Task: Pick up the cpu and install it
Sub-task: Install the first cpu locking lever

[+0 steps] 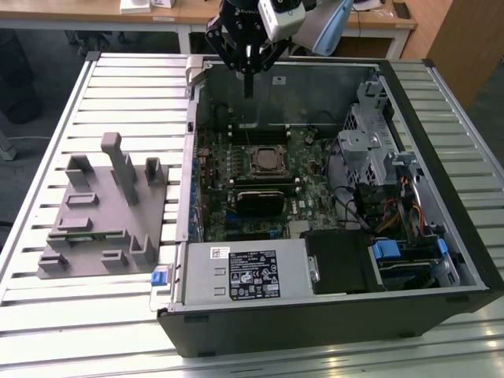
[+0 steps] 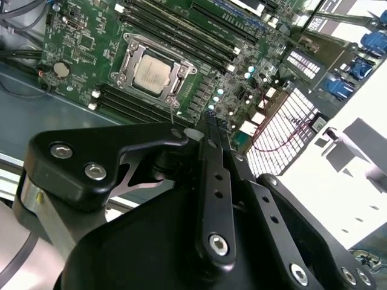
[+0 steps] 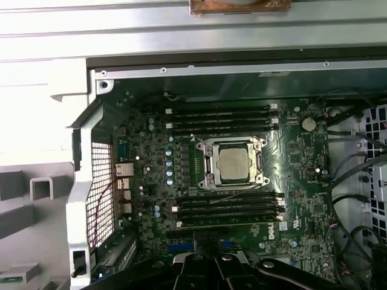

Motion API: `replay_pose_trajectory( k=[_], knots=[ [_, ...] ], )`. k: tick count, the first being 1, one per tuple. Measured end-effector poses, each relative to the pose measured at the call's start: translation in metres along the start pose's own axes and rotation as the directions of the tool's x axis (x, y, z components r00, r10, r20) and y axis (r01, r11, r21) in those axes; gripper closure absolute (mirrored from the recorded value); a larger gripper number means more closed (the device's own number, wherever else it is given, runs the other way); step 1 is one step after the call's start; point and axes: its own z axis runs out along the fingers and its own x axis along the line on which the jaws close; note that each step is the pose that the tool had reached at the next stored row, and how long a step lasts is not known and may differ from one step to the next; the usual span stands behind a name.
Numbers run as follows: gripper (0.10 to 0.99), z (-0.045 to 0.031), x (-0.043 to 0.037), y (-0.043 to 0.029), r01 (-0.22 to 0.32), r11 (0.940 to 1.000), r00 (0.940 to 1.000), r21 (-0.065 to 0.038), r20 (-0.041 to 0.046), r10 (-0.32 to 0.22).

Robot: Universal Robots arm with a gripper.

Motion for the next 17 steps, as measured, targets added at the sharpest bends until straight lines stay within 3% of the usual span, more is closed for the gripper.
replay_pose_trajectory(
  k=[17],
  knots=[
    [0.98,0.0013,0.0043,0.0037,0.0,1.0,1.0,0.0,0.0,0.0]
  ],
)
